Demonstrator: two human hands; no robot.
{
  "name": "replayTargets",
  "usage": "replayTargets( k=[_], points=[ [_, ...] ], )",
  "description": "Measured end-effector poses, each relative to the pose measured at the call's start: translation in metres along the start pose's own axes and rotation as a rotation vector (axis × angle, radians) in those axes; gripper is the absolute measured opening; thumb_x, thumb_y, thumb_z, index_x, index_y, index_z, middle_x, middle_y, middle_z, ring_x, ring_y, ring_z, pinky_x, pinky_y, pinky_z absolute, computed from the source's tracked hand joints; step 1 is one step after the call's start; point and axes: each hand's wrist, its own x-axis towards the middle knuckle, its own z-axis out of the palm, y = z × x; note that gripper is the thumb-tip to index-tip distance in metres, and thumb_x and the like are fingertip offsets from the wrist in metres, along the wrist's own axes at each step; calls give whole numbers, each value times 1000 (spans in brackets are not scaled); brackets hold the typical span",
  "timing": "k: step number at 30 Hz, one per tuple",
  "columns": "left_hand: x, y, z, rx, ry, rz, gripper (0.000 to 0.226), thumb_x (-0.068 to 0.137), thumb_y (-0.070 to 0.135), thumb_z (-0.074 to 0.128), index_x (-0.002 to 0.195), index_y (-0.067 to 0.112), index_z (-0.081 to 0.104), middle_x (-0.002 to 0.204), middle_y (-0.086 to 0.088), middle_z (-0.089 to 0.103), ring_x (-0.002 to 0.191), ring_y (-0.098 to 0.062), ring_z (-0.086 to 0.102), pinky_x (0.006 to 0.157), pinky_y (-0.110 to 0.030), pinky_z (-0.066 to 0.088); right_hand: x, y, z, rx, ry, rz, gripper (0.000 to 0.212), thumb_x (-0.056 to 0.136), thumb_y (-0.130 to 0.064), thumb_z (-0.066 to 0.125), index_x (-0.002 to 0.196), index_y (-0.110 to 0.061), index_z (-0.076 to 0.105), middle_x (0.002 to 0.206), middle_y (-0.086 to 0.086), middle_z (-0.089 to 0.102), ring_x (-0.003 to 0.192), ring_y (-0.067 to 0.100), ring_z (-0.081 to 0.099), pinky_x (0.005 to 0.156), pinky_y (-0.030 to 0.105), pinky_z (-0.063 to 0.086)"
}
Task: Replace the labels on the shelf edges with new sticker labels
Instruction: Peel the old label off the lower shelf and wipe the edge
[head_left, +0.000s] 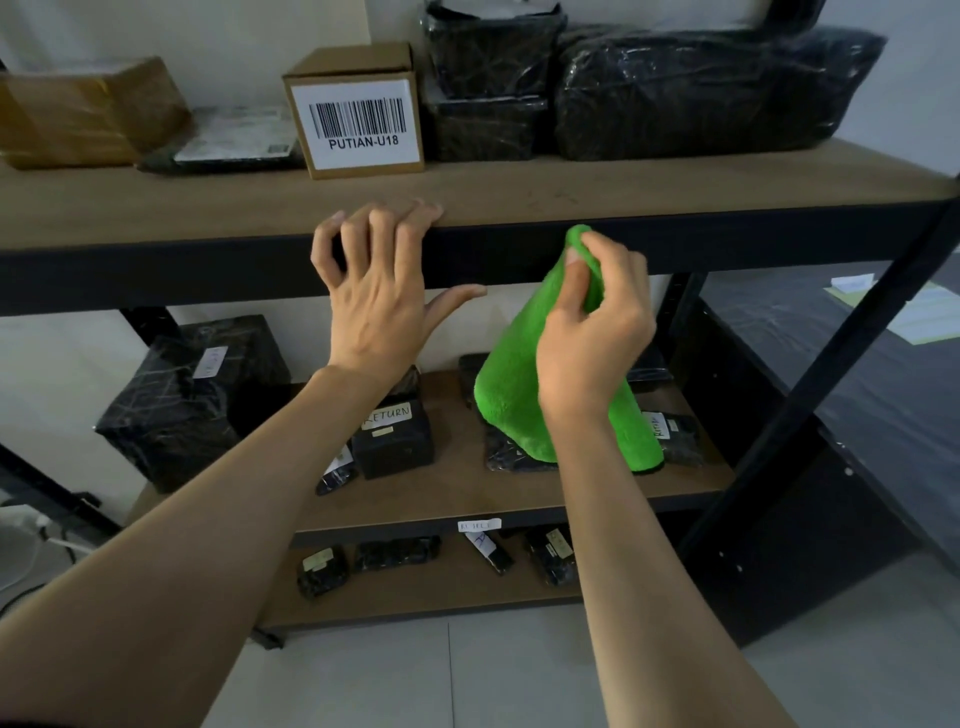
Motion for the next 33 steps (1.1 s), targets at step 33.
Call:
replayTargets(
  k=[33],
  points=[
    [7, -20, -13, 8, -44, 94, 69, 81, 66, 55, 121, 9, 53, 103, -13, 59, 96, -24, 37, 92, -36, 26, -17, 1, 8, 40, 41, 22, 18, 86, 0, 62, 103, 3, 67, 93, 14, 66, 85, 7, 56, 80, 4, 43]
  ],
)
